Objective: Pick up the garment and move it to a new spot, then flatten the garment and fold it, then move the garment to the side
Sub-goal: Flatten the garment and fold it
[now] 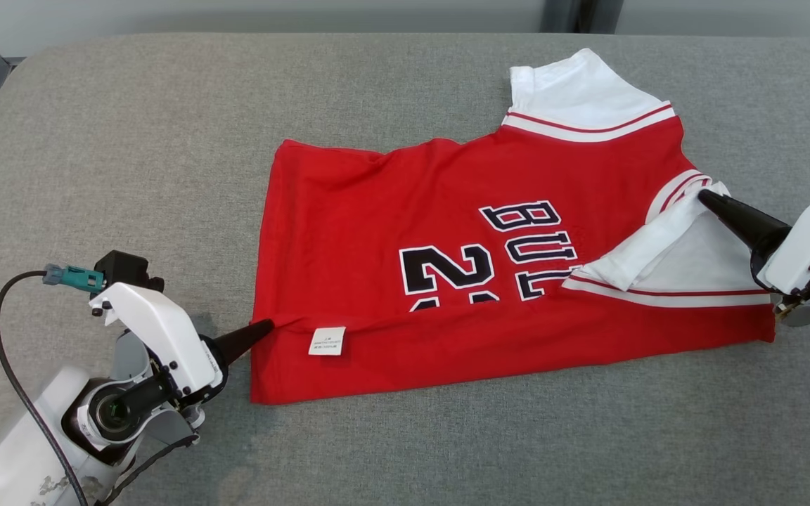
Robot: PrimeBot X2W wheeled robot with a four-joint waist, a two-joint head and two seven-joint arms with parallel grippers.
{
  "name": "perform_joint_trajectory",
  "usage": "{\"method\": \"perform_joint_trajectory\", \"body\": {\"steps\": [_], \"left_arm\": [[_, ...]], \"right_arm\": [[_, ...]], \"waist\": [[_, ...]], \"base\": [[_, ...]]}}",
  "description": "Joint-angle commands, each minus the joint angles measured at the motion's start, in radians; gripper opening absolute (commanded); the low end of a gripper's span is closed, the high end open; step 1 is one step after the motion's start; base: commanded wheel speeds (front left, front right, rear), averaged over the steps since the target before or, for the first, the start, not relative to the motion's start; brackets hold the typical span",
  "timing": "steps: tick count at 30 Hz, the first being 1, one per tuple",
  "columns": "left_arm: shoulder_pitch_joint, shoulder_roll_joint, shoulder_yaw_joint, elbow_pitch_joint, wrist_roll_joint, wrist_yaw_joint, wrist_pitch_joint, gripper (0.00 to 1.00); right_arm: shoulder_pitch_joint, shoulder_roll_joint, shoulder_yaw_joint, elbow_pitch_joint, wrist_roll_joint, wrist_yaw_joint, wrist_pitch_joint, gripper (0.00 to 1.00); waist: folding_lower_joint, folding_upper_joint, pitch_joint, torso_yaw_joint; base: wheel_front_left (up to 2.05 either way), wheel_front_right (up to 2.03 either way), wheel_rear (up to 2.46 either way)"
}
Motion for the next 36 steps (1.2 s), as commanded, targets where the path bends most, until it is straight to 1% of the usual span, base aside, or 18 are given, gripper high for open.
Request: {"method": "perform_joint_trajectory", "body": {"steps": [1,7,8,9,10,11,12,13,14,18,21,23,28,32,34,36], "left_arm": [[-0.02,-0.001,-0.002,0.011,0.008,-0.007,-0.003,0.0],[-0.038,-0.015,-0.011,0.047,0.025,-0.018,-0.005,0.0],[-0.041,-0.017,-0.013,0.053,0.027,-0.02,-0.006,0.0],[-0.044,-0.019,-0.016,0.058,0.032,-0.021,-0.005,0.0],[-0.045,-0.02,-0.021,0.064,0.042,-0.023,-0.008,0.11],[-0.046,-0.021,-0.026,0.07,0.049,-0.021,-0.011,0.38],[-0.046,-0.021,-0.026,0.07,0.049,-0.021,-0.011,0.38],[-0.047,-0.022,-0.03,0.075,0.057,-0.024,-0.014,0.85],[-0.051,-0.022,-0.034,0.08,0.065,-0.021,-0.021,1.0],[-0.058,-0.026,-0.041,0.103,0.099,-0.022,-0.054,1.0],[-0.067,-0.023,-0.037,0.115,0.145,-0.018,-0.125,1.0],[-0.071,-0.032,-0.021,0.122,0.186,-0.009,-0.213,1.0],[-0.054,-0.067,0.029,0.129,0.278,0.007,-0.486,1.0],[-0.012,-0.099,0.036,0.124,0.36,0.018,-0.68,1.0],[0.011,-0.117,0.041,0.121,0.402,0.029,-0.734,1.0],[0.043,-0.133,0.057,0.117,0.453,0.044,-0.756,1.0]], "right_arm": [[-0.01,-0.002,0.002,0.004,-0.002,0.0,-0.011,0.0],[-0.016,0.001,0.013,0.014,0.0,0.0,-0.047,0.0],[-0.018,0.0,0.012,0.019,-0.004,0.0,-0.06,0.16],[-0.02,0.002,0.011,0.023,-0.007,0.0,-0.071,0.9],[-0.021,0.009,0.011,0.026,-0.002,0.0,-0.078,1.0],[-0.023,0.012,0.012,0.024,0.0,0.0,-0.09,1.0],[-0.023,0.012,0.012,0.024,0.0,0.0,-0.09,1.0],[-0.022,0.015,0.015,0.022,0.007,0.0,-0.094,1.0],[-0.02,0.015,0.019,0.021,0.009,0.0,-0.098,1.0],[-0.007,0.017,0.014,0.037,0.014,0.0,-0.144,1.0],[0.006,0.021,0.009,0.039,0.006,0.0,-0.203,1.0],[0.02,0.021,0.005,0.022,-0.004,0.0,-0.26,1.0],[0.086,0.013,0.016,-0.032,-0.06,0.0,-0.424,1.0],[0.152,0.015,0.02,-0.048,-0.139,0.0,-0.559,1.0],[0.184,0.018,0.02,-0.048,-0.2,0.0,-0.605,1.0],[0.216,0.039,-0.015,-0.042,-0.256,0.0,-0.633,1.0]], "waist": [[0.0,0.0,0.002,0.0],[0.0,0.0,0.008,0.001],[0.0,0.0,0.008,0.002],[0.0,0.0,0.009,0.002],[0.0,0.0,0.009,0.002],[0.0,0.0,0.009,0.002],[0.0,0.0,0.009,0.002],[0.0,0.0,0.008,0.001],[0.0,0.0,0.008,0.001],[0.0,0.0,-0.004,0.001],[0.0,0.0,-0.022,0.001],[0.0,0.0,-0.035,0.0],[0.0,0.0,-0.079,-0.004],[0.0,0.0,-0.116,-0.011],[0.0,0.0,-0.136,-0.013],[0.0,0.0,-0.153,-0.018]], "base": [[0.0,0.0,0.0],[0.0,0.0,0.0],[0.0,0.0,0.0],[0.0,0.0,0.0],[0.0,0.0,0.0],[0.0,0.0,0.0],[0.0,0.0,0.0],[0.0,0.0,0.0],[0.0,0.0,0.0],[0.0,0.0,0.0],[0.0,0.0,0.0],[0.0,0.0,0.0],[0.0,0.0,0.0],[0.0,0.0,0.0],[0.0,0.0,0.0],[0.0,0.0,0.0]]}}
